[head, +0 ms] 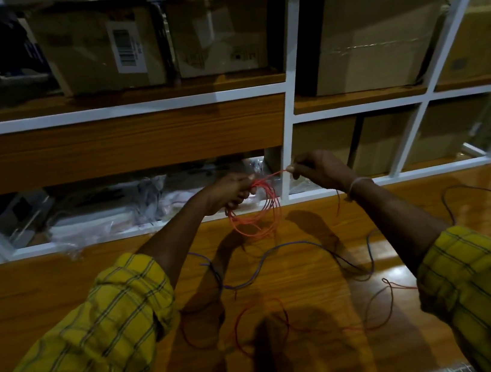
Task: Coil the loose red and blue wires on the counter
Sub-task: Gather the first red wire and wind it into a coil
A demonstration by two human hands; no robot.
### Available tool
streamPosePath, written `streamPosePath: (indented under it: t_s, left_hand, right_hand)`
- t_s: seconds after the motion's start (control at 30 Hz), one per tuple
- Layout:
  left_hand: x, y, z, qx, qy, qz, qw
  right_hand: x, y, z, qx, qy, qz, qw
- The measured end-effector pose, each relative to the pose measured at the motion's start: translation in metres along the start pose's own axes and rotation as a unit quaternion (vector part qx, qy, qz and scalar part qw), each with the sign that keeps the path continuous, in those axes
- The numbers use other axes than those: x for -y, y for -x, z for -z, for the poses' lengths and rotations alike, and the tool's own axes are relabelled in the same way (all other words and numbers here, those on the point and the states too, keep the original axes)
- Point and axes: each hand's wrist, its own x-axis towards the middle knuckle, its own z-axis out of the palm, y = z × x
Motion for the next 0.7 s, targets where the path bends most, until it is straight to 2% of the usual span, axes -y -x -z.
streamPosePath:
  t_s: [0.3, 0.43, 0.57, 0.7]
  left_hand:
    - [0.013, 0.001, 0.026, -0.01, 0.099, 0.049, 0.994]
    - [0.006, 0.0, 0.02, 0.016, 0.117, 0.046, 0.992]
    - [-0.004, -0.002, 0.017, 0.0, 0.131, 0.024, 0.991]
    - [-0.01, -0.006, 0.015, 0.006, 0.262, 0.02, 0.965]
  right_hand:
    - [-0.058, 0.021, 0.001, -0.051, -0.037, -0.122, 0.99]
    - [-0.067, 0.022, -0.013, -0.018, -0.006, -0.142, 0.99]
    - [-0.073, 0.027, -0.027, 0.002, -0.023, -0.159, 0.987]
    - [-0.071, 0.031, -0.038, -0.016, -0.015, -0.178, 0.984]
